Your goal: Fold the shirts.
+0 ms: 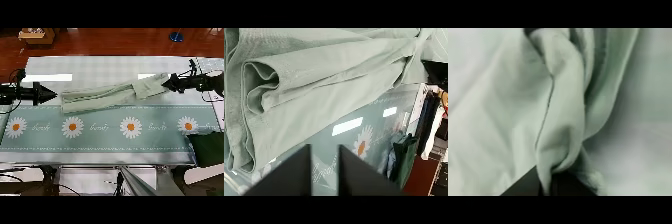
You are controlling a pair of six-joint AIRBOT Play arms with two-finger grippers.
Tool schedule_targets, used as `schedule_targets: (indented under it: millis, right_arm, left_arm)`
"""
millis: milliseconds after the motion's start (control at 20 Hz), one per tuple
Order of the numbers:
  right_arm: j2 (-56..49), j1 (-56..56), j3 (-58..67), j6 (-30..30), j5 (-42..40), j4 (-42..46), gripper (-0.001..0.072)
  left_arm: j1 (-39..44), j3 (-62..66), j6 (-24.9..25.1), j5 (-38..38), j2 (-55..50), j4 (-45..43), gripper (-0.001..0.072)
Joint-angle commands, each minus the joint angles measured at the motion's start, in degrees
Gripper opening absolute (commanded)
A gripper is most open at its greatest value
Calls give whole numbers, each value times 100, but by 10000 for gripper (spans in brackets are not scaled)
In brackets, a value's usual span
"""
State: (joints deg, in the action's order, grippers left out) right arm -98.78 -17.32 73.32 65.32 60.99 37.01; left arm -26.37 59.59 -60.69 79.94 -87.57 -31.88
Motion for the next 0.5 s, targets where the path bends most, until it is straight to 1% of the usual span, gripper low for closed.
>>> schedule_targets:
  millis: [0,100,250,350,450]
  right_arm:
    - [442,-195,321,-76,765,-44,20]
    - [922,-256,328,28,1014,157,20]
    - [1521,-57,328,352,1449,1331,20]
    - [1836,114,328,557,1657,1978,20]
    - [2074,146,328,743,1687,1989,20]
  left_arm:
    - [48,2,2,258,20,249,45]
    - [238,2,0,243,155,461,45]
    - [765,2,-31,-4,509,844,44]
    - [1285,2,-87,-173,682,1231,44]
    - [1930,2,-160,-380,710,1528,45]
